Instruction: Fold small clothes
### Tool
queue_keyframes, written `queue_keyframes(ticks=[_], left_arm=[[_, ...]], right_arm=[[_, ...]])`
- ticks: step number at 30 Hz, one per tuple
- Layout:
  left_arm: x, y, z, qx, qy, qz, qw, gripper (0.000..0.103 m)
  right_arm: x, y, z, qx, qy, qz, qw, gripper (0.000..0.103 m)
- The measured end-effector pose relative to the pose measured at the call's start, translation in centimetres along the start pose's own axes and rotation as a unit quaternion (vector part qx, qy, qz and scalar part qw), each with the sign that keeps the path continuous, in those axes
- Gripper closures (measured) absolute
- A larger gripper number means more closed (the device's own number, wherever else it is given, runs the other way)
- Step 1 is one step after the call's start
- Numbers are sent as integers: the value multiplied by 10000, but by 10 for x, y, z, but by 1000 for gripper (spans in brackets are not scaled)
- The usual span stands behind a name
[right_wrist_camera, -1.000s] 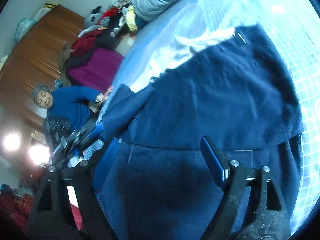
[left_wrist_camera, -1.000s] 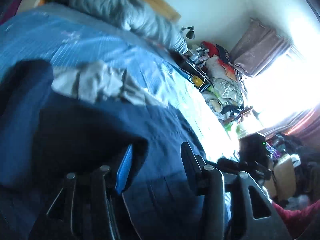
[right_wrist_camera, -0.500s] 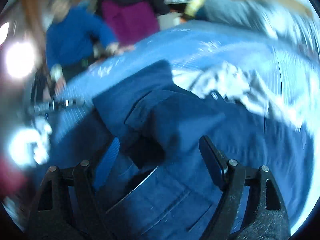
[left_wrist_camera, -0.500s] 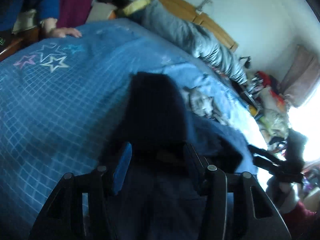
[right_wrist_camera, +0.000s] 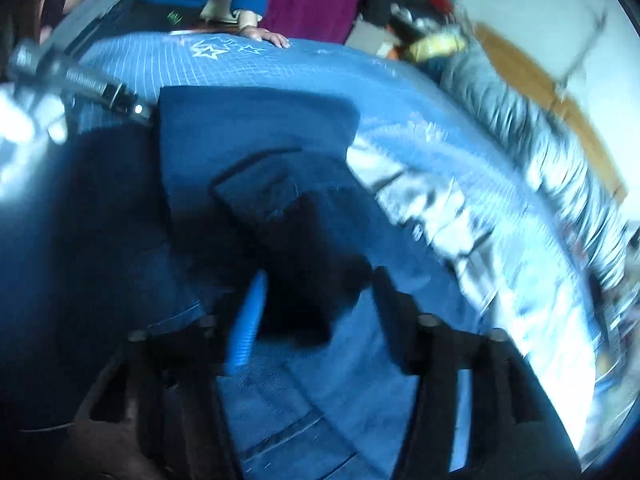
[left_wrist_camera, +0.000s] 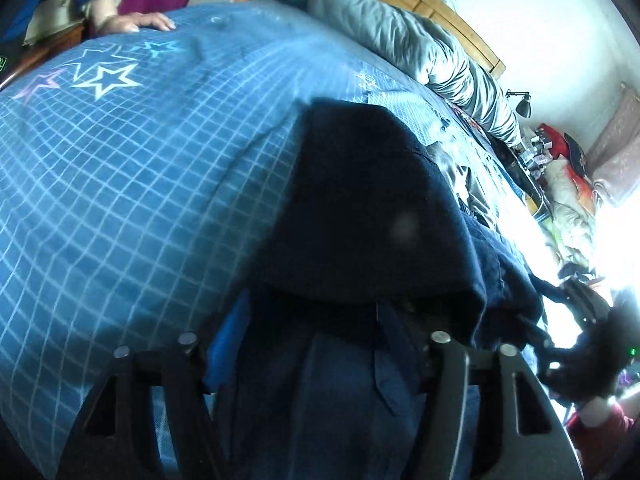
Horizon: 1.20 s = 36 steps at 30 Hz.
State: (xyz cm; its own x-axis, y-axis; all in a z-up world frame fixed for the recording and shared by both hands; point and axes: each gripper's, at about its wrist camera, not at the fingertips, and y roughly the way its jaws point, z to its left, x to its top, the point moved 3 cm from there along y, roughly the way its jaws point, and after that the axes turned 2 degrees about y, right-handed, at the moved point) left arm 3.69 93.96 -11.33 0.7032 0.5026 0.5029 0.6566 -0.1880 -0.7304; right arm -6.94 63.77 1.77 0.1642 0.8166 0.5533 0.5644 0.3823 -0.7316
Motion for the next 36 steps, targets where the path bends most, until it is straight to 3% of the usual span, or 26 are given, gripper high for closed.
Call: queue_keyframes(ticks=[3, 4, 5, 7, 10, 12, 13, 16, 18, 19, 22, 24, 26, 29, 31, 33, 35, 36], left_arm=[[4, 3, -9, 82, 79, -9, 9999, 30], [5, 3, -13, 112, 93, -9, 9999, 29], [5, 3, -14, 139, 112, -8, 9998, 27], [4, 5, -15, 165, 132, -33, 9998, 25], [6, 9, -12, 117, 86, -92, 9999, 24], [4, 9, -10, 75, 69, -125, 9999, 24], [4, 9, -9, 54, 63, -142, 9999, 22], [4, 8, -7, 76, 31, -173, 9998, 21], [3, 9, -7, 70, 44, -196, 9998, 20], [2, 9, -7, 72, 56, -202, 9998, 20], [1, 9, -9, 103, 93, -199, 9997, 18], [-1, 9, -12, 135, 133, -205, 9996, 18], [-2, 9, -14, 162, 164, -213, 9995, 17], [-2, 10, -16, 197, 184, -218, 9994, 17], [-1, 11, -16, 215, 191, -211, 9994, 17], [-1, 11, -17, 250, 203, -199, 9993, 17], [-1, 13, -21, 353, 270, -176, 9989, 17], [-1, 14, -23, 405, 307, -158, 9986, 17]], right_arm=[[9, 13, 4, -186, -195, -31, 9996, 42], [12, 16, 1, 25, -33, -29, 10000, 64], [15, 19, -9, 405, 345, -40, 9986, 92], [13, 8, -45, 679, 1334, -351, 9881, 97], [-25, -36, -109, 990, 3057, -1103, 9405, 97], [-73, -47, -133, 1191, 4007, -1139, 9013, 97], [-95, -45, -134, 1249, 4251, -967, 8912, 93], [-152, -44, -120, 1265, 4411, -250, 8881, 86], [-176, -54, -115, 1415, 4455, -110, 8840, 71], [-185, -61, -118, 1454, 4558, -149, 8780, 56], [-205, -75, -143, 1871, 5200, -583, 8314, 44], [-217, -70, -164, 2256, 5711, -861, 7846, 33], [-219, -51, -178, 2435, 5979, -748, 7600, 32], [-213, -19, -179, 2614, 6091, -363, 7479, 33], [-207, -10, -177, 2781, 6151, -389, 7368, 34], [-197, -5, -176, 2915, 6108, -467, 7347, 40], [-190, 4, -176, 3018, 6086, -378, 7328, 59], [-187, 9, -177, 2994, 6044, -281, 7378, 68]])
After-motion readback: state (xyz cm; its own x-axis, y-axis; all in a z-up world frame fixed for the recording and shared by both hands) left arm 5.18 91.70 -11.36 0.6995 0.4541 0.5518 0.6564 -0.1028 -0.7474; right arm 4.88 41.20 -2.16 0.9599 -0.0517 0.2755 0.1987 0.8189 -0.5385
